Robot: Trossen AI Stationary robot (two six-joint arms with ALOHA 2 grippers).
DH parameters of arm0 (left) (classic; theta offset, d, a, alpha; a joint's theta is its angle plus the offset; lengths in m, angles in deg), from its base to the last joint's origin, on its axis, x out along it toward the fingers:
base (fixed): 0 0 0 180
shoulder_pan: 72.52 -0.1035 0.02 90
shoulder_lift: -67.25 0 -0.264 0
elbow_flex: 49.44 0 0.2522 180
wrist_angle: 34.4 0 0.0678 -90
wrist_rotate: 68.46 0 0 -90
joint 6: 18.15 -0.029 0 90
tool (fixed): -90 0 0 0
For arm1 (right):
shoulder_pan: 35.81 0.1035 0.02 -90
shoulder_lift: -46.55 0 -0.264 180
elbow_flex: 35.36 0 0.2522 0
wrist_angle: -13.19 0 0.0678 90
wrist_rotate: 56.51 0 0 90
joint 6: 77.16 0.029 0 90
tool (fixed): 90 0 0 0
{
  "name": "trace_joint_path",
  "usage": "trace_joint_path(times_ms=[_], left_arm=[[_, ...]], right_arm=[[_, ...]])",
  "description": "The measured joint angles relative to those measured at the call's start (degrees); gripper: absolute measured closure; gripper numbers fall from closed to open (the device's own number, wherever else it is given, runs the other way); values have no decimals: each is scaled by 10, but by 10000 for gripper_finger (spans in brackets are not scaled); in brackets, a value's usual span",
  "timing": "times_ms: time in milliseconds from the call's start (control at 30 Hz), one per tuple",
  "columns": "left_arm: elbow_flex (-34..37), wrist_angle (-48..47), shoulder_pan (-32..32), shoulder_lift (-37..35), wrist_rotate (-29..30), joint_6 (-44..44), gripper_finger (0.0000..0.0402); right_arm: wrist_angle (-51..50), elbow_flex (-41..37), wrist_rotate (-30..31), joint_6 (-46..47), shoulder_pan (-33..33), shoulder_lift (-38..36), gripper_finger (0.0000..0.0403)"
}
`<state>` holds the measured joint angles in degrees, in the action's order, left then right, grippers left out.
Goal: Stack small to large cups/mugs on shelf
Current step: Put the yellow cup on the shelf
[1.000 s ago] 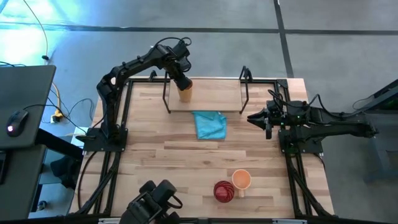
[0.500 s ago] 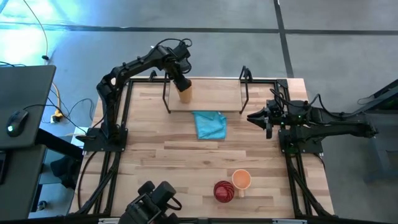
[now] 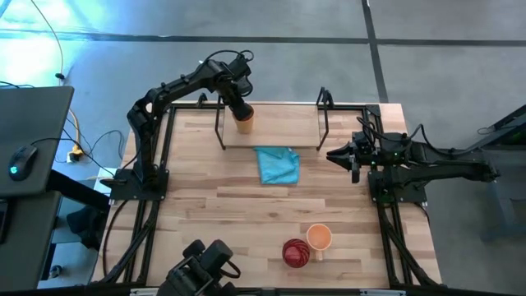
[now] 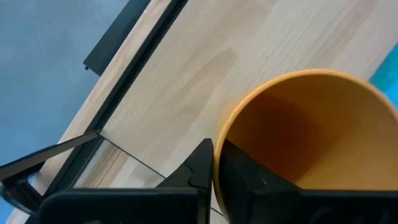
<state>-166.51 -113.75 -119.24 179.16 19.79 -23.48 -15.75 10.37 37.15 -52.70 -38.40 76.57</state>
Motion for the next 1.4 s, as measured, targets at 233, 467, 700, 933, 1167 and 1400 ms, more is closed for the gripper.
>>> trace_joint_path(times_ms=[233,467,700,933,1167,1400], left_arm=[[1,-1,0,2,0,-2,380],[1,-2,0,1,0,-3,371],[1,-4,0,1,-2,-3,353],[0,-3,0,-4,-2,-2,333],[0,-4,-1,-19,-2,-4,328],[0,-4,-1,-36,-31,-2,328]], right_arm=[[0,0,0,0,0,0,332],[0,0,0,-4,0,0,332],[0,0,0,-5,0,0,332],[0,0,0,-5,0,0,332],[0,0,0,-5,0,0,332],[0,0,0,-5,0,0,332]])
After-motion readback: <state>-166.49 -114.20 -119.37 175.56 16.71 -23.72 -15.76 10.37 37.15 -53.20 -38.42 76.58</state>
